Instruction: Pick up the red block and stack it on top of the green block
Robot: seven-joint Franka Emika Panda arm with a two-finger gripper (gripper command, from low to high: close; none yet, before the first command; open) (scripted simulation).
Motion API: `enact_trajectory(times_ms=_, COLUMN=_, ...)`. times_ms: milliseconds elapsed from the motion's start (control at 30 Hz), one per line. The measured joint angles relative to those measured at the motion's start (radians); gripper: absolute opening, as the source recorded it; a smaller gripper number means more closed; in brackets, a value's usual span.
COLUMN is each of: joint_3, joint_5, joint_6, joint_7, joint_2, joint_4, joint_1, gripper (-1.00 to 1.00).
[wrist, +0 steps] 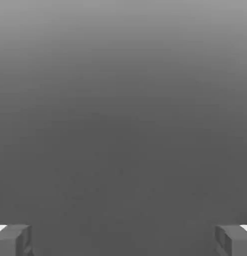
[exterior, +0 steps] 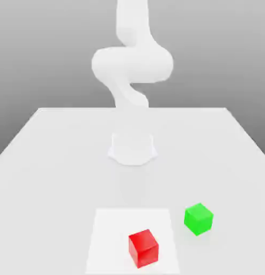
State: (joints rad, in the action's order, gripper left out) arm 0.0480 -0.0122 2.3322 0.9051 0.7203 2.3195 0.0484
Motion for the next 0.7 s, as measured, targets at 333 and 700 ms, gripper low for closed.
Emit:
enact_trajectory(times_ms=333, joint_3=0.175, joint_5=-0.076, joint_6=0.130, joint_7=0.443, joint_2=-0.323, joint_4=0.078, joint_1=0.168, gripper=0.00)
enact_trajectory(times_ms=700, joint_3=0.258, joint_5=-0.169, joint_6=0.269, joint_7=0.931, joint_2=-0.674, joint_4=0.163, joint_1=0.246, gripper=0.00)
